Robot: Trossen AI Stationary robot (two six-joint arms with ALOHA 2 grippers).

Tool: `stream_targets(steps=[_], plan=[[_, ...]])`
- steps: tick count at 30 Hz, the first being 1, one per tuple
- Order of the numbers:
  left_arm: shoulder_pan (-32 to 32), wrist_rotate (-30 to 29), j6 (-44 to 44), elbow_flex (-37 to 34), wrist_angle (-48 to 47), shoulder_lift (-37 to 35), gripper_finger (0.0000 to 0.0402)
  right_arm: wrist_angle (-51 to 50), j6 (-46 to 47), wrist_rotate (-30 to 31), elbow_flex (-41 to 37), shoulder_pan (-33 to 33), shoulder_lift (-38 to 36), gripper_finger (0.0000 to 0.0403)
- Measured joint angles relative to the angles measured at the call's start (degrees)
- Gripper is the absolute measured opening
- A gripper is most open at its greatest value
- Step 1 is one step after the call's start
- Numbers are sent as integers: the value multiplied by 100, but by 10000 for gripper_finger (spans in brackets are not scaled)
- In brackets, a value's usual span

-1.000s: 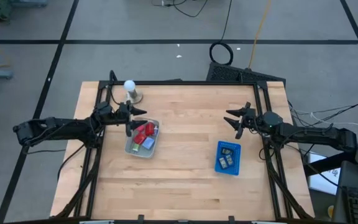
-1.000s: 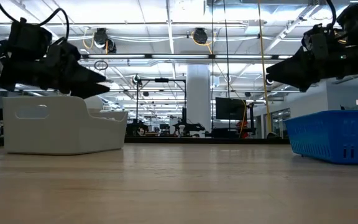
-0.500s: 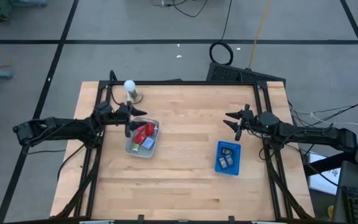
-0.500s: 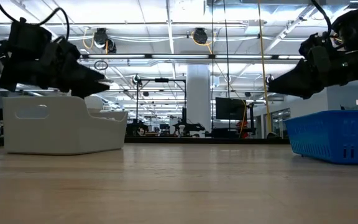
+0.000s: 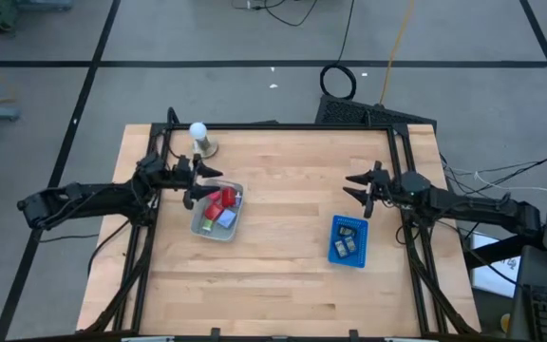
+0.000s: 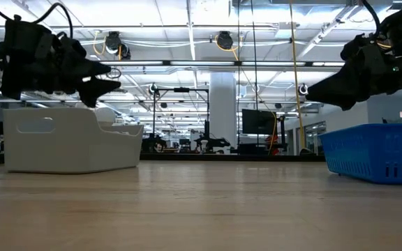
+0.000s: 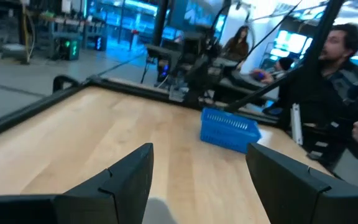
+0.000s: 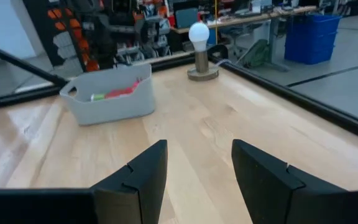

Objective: Pick & Place Office items
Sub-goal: Return to Home Position

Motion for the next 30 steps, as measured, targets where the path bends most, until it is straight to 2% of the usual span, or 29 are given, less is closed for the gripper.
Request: stream_targets(steps=[3,9,13,23,30], plan=[[162,67,-18,2,-95,-242,255,-273,13,6,0,0,-247,171],[467,255,-24,2,-882,-692,255,-330,-125,23,-2,0,-700,171],[581,372,-61,2,-922,-982,255,-553,-151,39,-5,0,-933,171],[1097,886,-156,0,-1617,-1774,255,-1051,-161,50,135,0,-1351,171],[1614,1444,-401,0,-2010,-2284,255,-1622,-331,320,408,-2,-1575,171]])
